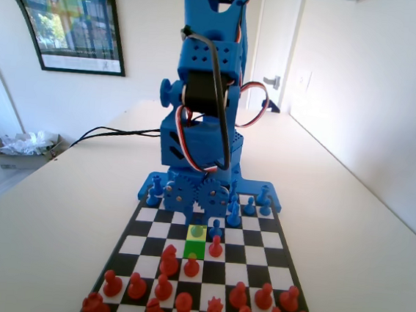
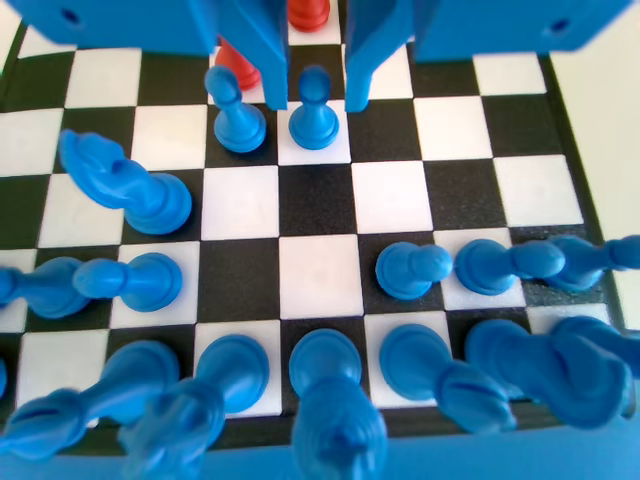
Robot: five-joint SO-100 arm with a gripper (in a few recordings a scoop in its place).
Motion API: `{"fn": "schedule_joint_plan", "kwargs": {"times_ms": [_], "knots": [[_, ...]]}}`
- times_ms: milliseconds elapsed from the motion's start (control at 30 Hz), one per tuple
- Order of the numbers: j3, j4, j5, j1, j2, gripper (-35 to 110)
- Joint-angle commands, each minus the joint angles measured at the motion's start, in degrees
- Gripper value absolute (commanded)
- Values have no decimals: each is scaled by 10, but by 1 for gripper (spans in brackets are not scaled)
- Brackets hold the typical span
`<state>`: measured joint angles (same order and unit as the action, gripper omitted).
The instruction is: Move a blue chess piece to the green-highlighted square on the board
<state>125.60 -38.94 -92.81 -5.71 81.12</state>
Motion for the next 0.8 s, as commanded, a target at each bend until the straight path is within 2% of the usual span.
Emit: {"fn": "schedule_joint_plan", "kwargs": {"times_ms": [0,767], "knots": [[1,11,-10,-6,9,8],[23,37,-13,-3,8,7]]}}
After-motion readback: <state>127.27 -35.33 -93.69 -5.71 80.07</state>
